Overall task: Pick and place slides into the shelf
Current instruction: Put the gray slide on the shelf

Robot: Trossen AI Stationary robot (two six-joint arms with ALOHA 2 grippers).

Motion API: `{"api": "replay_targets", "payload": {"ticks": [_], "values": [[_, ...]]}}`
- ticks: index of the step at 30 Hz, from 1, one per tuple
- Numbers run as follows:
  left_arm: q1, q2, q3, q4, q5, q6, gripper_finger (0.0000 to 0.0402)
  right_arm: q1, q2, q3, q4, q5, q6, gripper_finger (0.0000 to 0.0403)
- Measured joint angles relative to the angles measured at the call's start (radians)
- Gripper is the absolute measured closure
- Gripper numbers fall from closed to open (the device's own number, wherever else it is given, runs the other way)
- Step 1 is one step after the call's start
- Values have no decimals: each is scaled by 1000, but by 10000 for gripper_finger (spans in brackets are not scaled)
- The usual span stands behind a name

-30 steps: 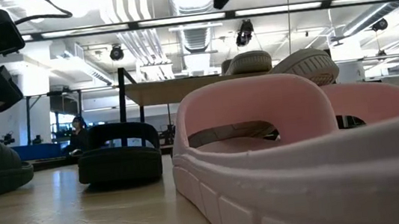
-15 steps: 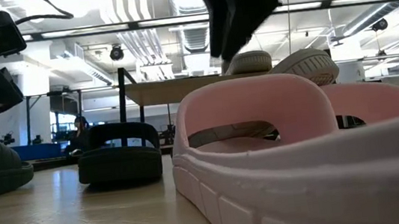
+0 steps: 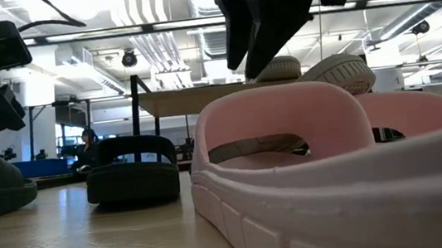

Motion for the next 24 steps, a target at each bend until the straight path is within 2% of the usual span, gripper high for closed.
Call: {"api": "replay_targets", "payload": {"ticks": [6, 15, 24], "values": [[0, 20, 0, 13, 1, 0, 307, -19, 0, -64, 125, -3, -77, 184], [0, 29, 0, 21, 1, 0, 307, -43, 0, -130, 144, -18, -98, 184], [0, 42, 0, 20, 1, 1, 307, -69, 0, -163, 288, -20, -171, 184]]}}
